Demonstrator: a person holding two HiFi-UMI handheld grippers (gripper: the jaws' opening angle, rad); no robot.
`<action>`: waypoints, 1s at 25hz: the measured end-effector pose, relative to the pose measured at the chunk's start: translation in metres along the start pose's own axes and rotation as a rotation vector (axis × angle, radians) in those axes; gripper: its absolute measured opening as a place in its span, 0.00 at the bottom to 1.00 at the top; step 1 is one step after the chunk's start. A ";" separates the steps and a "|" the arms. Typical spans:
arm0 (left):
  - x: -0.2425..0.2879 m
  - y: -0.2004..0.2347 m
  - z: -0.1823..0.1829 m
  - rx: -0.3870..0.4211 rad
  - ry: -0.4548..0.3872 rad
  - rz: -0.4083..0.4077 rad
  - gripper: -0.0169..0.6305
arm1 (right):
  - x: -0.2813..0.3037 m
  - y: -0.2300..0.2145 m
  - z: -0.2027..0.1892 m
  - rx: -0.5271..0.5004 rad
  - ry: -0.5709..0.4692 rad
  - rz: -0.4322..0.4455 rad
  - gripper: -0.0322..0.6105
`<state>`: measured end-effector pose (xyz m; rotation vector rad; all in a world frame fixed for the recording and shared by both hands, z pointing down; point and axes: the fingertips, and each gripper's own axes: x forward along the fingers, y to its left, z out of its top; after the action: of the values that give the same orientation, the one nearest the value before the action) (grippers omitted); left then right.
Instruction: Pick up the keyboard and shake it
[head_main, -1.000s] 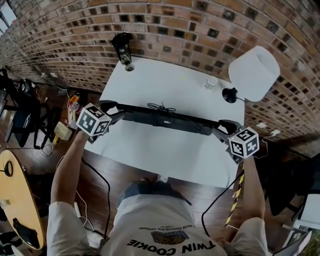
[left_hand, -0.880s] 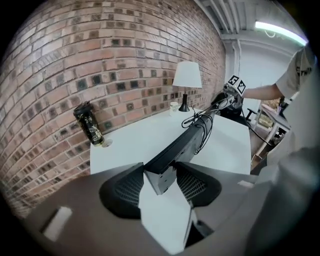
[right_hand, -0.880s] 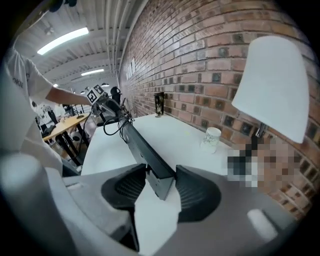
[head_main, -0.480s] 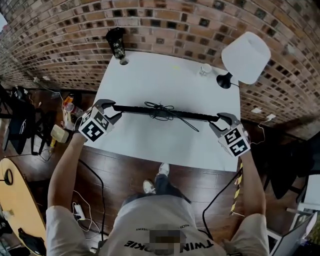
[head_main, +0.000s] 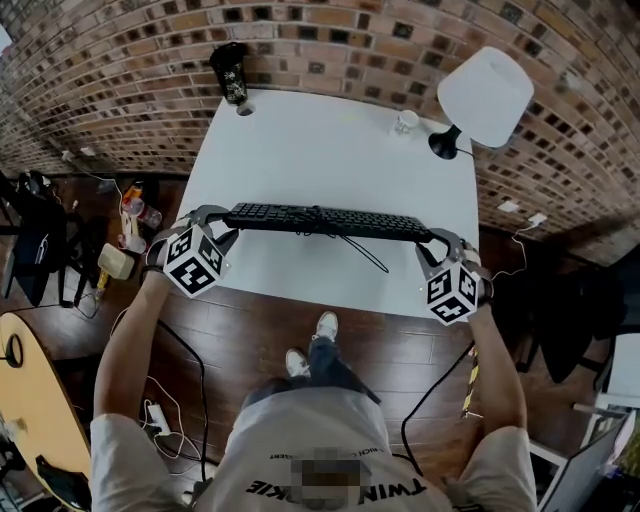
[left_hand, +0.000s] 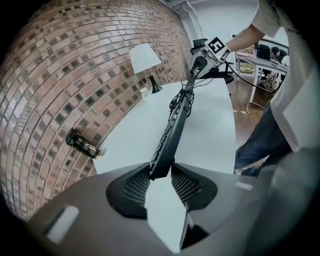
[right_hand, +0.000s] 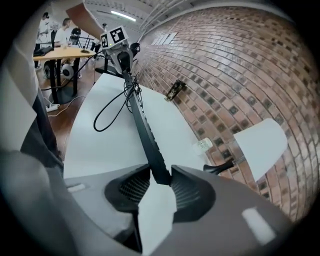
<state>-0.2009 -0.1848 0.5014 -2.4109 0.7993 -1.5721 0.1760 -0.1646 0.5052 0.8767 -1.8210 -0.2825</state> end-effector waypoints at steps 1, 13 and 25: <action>0.001 -0.004 -0.002 0.012 0.007 0.001 0.24 | 0.000 0.004 -0.002 -0.015 0.009 -0.006 0.25; 0.021 -0.045 -0.023 0.022 0.036 0.008 0.17 | 0.009 0.041 -0.020 -0.079 0.047 -0.110 0.19; 0.036 -0.061 -0.028 0.014 0.092 0.016 0.18 | 0.025 0.073 -0.044 0.007 0.167 0.037 0.20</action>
<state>-0.1939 -0.1470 0.5674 -2.3311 0.8186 -1.6873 0.1791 -0.1213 0.5827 0.8453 -1.6820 -0.1735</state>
